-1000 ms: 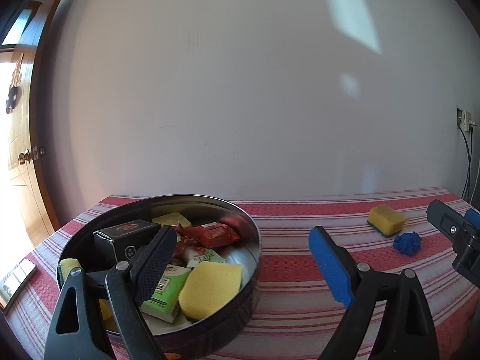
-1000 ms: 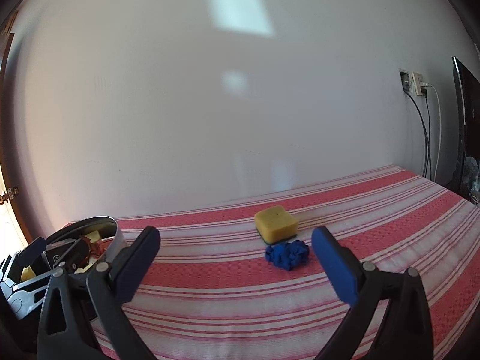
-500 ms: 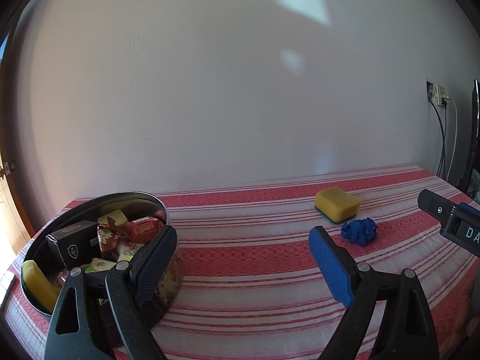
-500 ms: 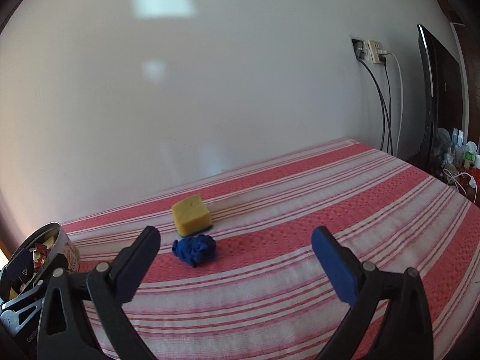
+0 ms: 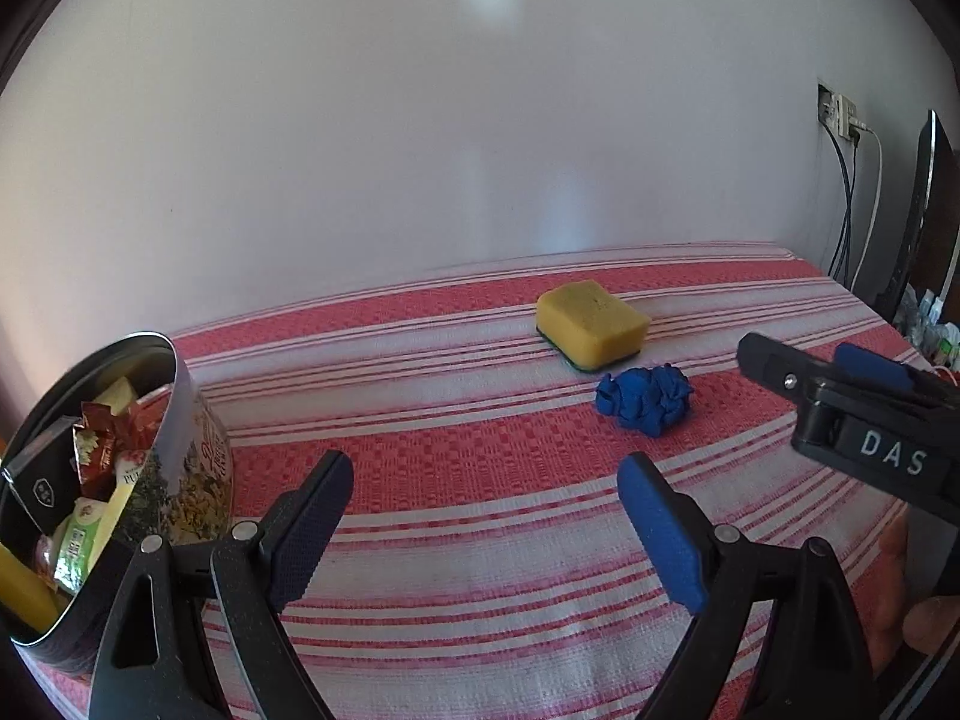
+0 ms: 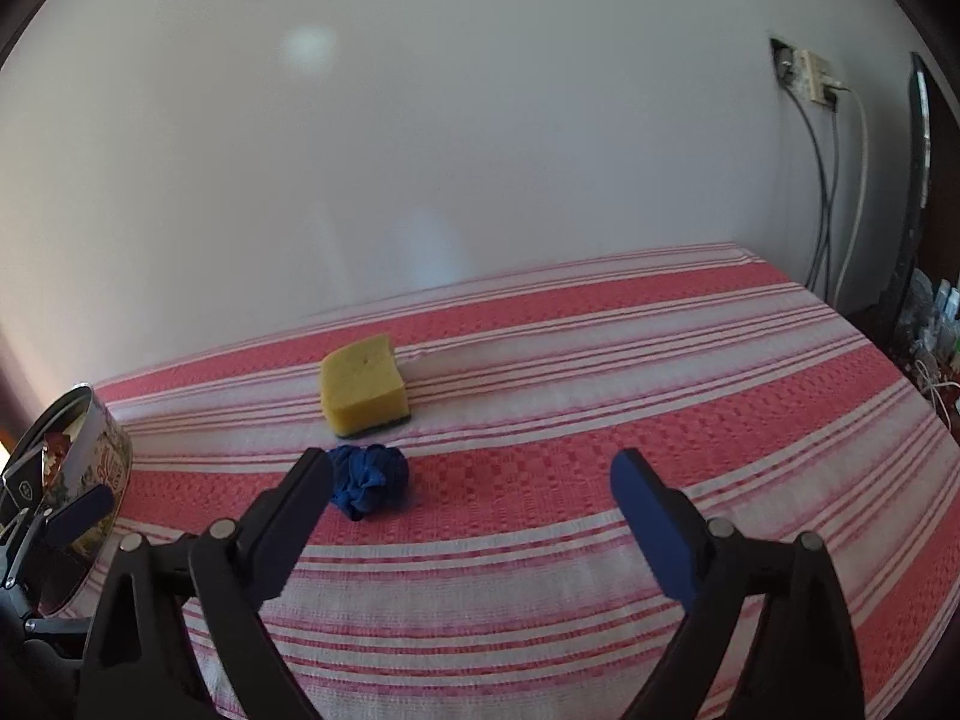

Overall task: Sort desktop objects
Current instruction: 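Move both grippers back toward the yellow sponge and blue sock, then grasp the blue sock with the right gripper while the left gripper grasps the yellow sponge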

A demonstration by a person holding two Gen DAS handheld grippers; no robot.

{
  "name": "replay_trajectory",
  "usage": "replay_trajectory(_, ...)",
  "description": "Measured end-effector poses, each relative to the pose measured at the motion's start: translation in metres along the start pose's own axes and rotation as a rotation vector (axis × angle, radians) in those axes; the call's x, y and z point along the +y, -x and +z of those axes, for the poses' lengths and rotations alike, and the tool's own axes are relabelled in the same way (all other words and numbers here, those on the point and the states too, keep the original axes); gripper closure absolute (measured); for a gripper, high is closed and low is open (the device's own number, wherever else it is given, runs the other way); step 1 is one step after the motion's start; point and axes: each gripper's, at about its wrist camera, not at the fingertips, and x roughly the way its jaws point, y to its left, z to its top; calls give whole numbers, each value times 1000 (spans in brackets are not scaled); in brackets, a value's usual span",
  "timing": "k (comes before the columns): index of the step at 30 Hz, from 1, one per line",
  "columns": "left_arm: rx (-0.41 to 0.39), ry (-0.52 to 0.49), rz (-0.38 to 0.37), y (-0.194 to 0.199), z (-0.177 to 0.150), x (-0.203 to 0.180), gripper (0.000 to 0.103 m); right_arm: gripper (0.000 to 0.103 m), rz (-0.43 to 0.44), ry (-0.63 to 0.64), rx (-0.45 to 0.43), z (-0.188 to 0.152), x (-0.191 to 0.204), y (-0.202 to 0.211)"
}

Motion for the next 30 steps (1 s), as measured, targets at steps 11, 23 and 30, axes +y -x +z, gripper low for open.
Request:
replay_trajectory(11, -5, 29, 87, -4, 4, 21, 12, 40, 39, 239, 217, 5, 60, -69)
replay_trajectory(23, 20, 79, 41, -24, 17, 23, 12, 60, 111, 170, 219, 9, 34, -61)
replay_trajectory(30, 7, 90, -14, -47, 58, -21, 12, 60, 59, -68, 0, 37, -30, -22)
